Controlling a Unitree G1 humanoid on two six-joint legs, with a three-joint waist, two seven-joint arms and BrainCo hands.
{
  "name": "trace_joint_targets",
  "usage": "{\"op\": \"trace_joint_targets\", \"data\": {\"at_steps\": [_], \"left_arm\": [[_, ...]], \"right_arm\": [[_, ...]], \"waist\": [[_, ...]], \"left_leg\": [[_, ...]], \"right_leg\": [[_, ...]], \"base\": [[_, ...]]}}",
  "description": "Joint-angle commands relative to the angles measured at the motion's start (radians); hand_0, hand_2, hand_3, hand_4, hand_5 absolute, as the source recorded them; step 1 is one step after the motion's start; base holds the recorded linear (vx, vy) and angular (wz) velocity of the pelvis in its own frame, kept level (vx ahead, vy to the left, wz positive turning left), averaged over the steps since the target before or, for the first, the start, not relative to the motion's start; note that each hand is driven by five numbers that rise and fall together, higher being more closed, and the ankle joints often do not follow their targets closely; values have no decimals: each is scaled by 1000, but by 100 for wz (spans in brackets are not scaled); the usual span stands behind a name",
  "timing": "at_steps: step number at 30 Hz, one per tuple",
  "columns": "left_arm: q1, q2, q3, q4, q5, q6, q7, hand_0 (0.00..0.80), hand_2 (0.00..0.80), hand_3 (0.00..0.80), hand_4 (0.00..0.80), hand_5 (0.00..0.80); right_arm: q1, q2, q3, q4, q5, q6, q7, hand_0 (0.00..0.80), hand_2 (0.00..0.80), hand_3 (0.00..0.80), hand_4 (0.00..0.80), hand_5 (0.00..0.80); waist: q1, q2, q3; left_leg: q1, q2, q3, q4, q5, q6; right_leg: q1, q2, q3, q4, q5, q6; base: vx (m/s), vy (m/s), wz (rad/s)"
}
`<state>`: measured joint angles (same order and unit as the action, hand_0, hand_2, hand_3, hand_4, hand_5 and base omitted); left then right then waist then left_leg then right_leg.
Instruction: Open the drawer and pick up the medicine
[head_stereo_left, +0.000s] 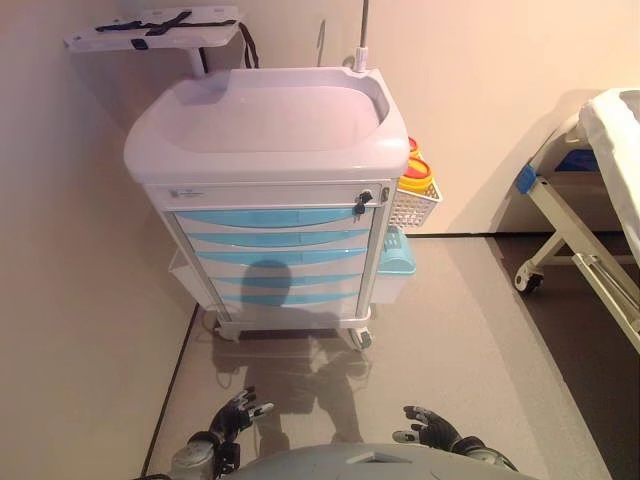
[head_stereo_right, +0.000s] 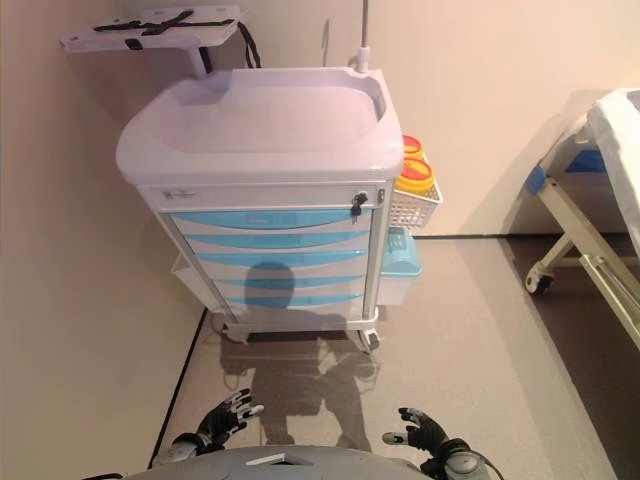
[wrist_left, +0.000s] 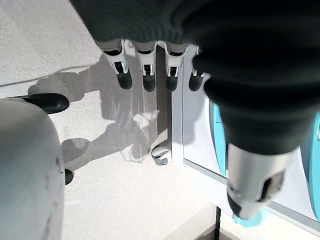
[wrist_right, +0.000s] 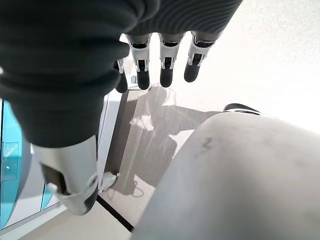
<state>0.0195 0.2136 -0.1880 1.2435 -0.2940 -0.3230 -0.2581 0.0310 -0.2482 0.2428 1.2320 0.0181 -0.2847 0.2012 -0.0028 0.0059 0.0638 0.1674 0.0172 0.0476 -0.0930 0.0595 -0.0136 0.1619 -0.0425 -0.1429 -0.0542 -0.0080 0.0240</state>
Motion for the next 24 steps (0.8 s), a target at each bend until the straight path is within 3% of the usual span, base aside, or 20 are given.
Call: {"op": "trace_joint_targets", "data": {"at_steps": [1,24], "left_arm": [[-80,-8,20,45,12,-27,19,0,0,0,0,0],[-76,-16,43,65,-26,14,15,0,0,0,0,0]], "right_arm": [[-74,19,5,15,17,-39,6,0,0,0,0,0],[-62,27,-9,30,52,-64,32,0,0,0,0,0]], "waist": [[7,-25,29],[10,-11,34]], "left_leg": [[8,-94,39,26,-112,46],[-7,-94,24,23,-104,46]], "right_leg": [[-13,13,-39,47,-26,26],[-27,3,-52,68,-36,26]], "base": [[0,0,0],[24,-5,1]]}}
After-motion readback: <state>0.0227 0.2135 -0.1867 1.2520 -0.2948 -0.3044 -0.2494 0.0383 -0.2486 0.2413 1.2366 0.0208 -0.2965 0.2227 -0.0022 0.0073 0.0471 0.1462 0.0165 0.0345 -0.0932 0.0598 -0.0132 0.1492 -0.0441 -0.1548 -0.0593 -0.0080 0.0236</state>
